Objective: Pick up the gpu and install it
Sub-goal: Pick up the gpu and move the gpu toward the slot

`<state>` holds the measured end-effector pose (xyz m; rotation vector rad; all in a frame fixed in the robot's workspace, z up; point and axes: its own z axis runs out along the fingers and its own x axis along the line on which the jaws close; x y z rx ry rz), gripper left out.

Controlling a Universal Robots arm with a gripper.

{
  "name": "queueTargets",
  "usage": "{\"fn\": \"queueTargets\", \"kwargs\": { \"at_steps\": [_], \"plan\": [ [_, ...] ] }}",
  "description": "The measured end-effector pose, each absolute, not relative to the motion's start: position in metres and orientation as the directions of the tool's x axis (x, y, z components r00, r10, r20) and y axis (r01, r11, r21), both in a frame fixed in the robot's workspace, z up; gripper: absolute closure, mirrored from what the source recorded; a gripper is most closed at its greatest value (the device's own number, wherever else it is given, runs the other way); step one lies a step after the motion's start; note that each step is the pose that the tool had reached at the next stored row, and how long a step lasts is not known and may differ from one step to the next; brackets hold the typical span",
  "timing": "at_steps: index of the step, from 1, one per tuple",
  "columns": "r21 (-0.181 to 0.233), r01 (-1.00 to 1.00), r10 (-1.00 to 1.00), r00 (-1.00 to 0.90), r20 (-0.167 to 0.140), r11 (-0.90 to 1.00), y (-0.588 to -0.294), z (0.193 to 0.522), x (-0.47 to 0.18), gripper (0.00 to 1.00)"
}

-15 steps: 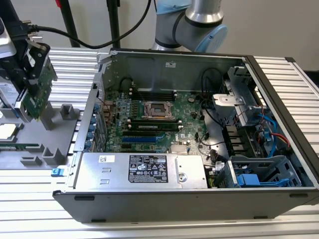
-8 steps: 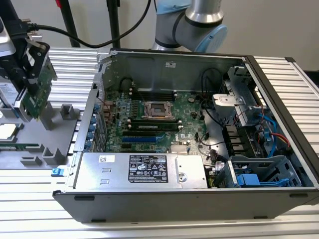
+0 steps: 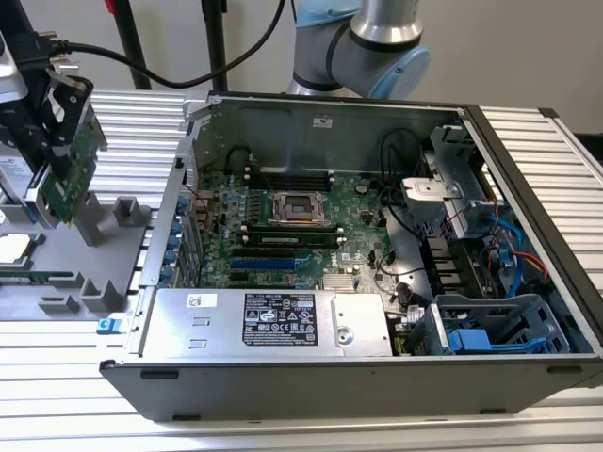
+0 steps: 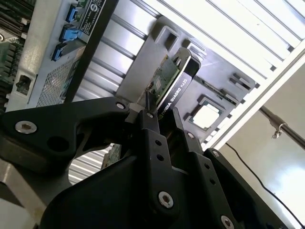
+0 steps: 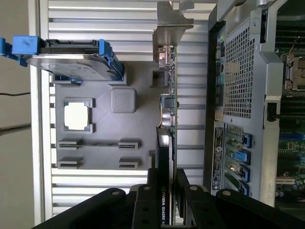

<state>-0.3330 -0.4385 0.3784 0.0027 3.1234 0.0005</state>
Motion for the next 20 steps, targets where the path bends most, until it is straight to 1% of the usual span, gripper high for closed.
{"fn": "queueTargets", "kwargs": {
  "at_steps": [20],
  "plan": [
    [-0.001,0.002,0.002,-1.0,-0.018,1.0,-0.4383,0.3841,-0.3331,1.0]
  ]
}}
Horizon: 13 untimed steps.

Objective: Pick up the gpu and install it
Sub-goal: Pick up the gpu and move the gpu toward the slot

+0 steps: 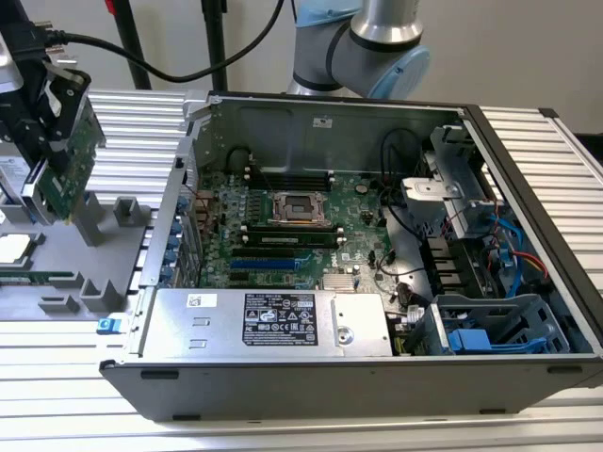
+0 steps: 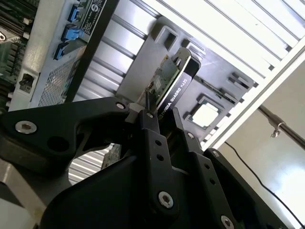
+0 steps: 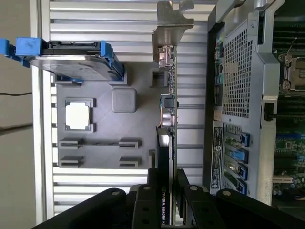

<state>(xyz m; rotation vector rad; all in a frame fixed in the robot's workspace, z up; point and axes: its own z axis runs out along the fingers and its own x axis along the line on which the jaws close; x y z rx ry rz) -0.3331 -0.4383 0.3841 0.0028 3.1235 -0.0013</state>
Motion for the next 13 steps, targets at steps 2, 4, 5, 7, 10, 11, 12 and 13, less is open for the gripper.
{"fn": "queueTargets", "kwargs": {
  "at_steps": [2,4,5,7,10,11,12,13],
  "plan": [
    [-0.001,0.002,0.002,-1.0,-0.018,1.0,-0.4384,0.3854,-0.333,1.0],
    [-0.001,0.002,0.002,-1.0,-0.018,1.0,-0.4383,0.3867,-0.333,1.0],
    [-0.001,0.002,0.002,-1.0,-0.018,1.0,-0.4383,0.3874,-0.333,1.0],
    [-0.001,0.002,0.002,-1.0,-0.018,1.0,-0.4383,0.3889,-0.3331,1.0],
    [-0.001,0.002,0.002,-1.0,-0.018,1.0,-0.4383,0.3913,-0.3331,1.0],
    [-0.001,0.002,0.002,-1.0,-0.018,1.0,-0.4383,0.3922,-0.333,1.0],
    [-0.001,0.002,0.002,-1.0,-0.018,1.0,-0.4383,0.3932,-0.333,1.0],
    [-0.001,0.002,0.002,-1.0,-0.018,1.0,-0.4383,0.3942,-0.3331,1.0]
  ]
}}
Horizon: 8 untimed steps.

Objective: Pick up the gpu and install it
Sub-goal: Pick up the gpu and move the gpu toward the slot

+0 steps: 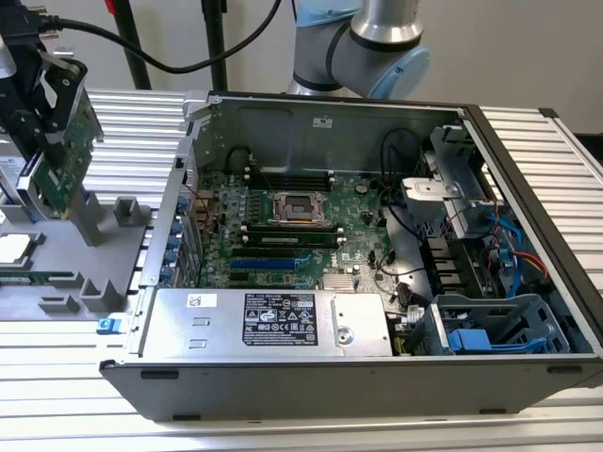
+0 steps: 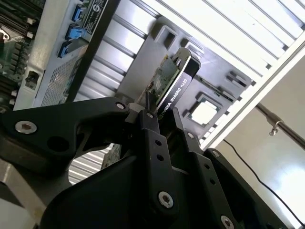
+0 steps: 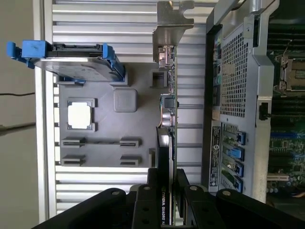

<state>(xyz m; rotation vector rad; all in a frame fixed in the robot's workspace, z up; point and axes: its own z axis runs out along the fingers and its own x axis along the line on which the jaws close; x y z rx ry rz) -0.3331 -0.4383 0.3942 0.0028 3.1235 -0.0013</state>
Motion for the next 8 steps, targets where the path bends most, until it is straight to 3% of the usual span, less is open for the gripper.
{"fn": "queueTargets", "kwargs": {
  "at_steps": [8],
  "plan": [
    [-0.001,0.002,0.002,-1.0,-0.018,1.0,-0.4383,0.4005,-0.3331,1.0]
  ]
}}
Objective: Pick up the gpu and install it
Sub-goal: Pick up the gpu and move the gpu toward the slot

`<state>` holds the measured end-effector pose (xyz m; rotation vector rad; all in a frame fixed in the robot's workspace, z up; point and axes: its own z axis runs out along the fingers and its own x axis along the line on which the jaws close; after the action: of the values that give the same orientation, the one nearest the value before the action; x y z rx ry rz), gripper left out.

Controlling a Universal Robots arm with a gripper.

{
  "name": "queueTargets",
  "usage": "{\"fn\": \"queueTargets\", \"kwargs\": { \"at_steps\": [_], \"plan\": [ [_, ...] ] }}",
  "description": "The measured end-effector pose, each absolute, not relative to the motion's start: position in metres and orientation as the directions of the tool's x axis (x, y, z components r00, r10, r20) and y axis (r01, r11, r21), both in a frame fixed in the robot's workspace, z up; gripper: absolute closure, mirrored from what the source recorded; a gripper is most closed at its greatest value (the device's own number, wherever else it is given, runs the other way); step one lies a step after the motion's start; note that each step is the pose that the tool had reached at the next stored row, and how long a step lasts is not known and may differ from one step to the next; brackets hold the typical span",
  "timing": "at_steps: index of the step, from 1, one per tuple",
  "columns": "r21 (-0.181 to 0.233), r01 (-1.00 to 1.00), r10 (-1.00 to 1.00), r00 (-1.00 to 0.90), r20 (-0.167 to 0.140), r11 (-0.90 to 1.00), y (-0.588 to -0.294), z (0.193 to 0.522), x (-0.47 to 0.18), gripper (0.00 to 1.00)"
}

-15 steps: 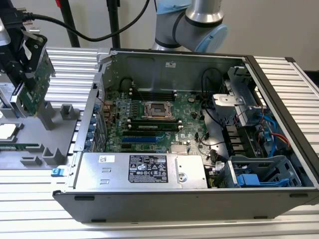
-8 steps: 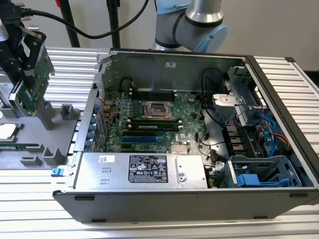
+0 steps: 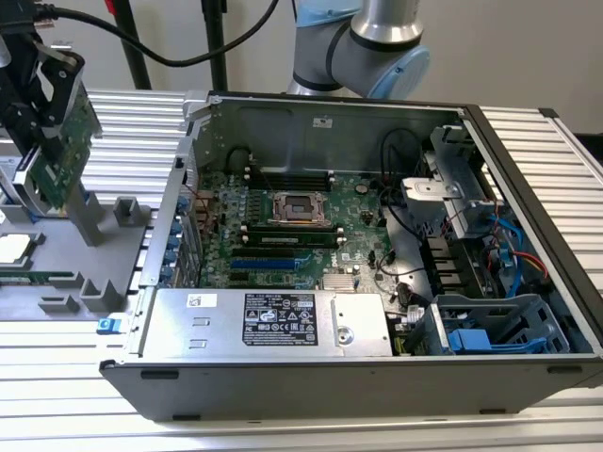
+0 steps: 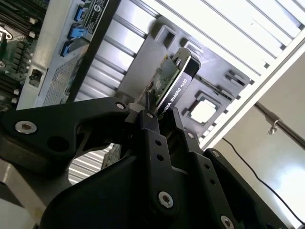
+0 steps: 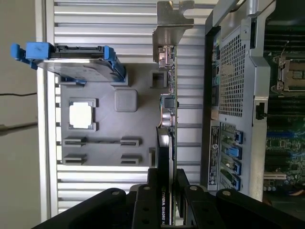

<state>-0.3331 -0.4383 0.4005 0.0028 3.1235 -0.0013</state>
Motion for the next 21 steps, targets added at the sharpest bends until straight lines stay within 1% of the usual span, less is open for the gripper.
{"fn": "queueTargets", "kwargs": {
  "at_steps": [21],
  "plan": [
    [-0.001,0.002,0.002,-1.0,-0.018,1.0,-0.438,0.416,-0.333,1.0]
  ]
}}
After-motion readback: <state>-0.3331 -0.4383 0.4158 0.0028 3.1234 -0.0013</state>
